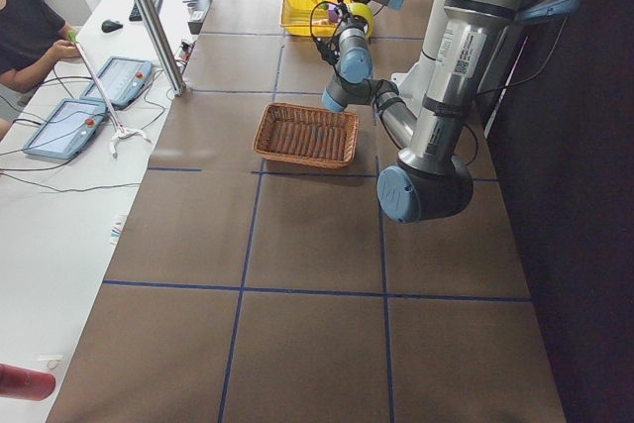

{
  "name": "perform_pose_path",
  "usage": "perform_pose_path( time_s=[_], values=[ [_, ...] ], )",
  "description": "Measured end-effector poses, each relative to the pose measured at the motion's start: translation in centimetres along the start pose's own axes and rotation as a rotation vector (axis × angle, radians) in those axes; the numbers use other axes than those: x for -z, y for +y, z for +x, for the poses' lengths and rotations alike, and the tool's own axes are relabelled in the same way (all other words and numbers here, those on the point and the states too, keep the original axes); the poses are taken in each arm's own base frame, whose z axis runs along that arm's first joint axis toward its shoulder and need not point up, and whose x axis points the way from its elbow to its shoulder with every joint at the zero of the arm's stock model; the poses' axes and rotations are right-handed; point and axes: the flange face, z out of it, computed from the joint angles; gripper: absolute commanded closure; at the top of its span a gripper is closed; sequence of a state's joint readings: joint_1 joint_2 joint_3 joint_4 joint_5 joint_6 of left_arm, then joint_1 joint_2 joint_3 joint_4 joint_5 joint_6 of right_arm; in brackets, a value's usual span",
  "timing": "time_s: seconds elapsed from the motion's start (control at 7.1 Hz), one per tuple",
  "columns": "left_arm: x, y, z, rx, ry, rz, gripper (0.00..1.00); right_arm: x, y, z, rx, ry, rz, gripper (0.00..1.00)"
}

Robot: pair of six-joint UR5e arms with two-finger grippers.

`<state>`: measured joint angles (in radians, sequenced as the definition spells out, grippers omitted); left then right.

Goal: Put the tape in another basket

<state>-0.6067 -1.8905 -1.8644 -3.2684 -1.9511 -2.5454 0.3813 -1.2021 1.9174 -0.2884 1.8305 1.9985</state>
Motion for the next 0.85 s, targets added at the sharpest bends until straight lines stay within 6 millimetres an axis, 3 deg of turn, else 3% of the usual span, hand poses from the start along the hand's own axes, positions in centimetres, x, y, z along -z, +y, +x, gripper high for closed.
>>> perform_pose_path(
  time_s=[0.28,0.42,0.85],
  values=[
    [2.7,-1.8,1.1,-0.026,-0.042,0.049,0.94,1.3,-1.7,-0.2,0.013,0.015,0.032,0.00],
    [2.8,-2.5,1.2,-0.037,-0.071,0.082,0.94,2.9,-3.8,-0.7,0.032,0.050,0.069,0.00],
    [0.9,-4.4,1.2,-0.186,-0.292,0.209,0.96,8.6,-12.0,-3.5,0.162,0.290,0.174,0.00]
  ],
)
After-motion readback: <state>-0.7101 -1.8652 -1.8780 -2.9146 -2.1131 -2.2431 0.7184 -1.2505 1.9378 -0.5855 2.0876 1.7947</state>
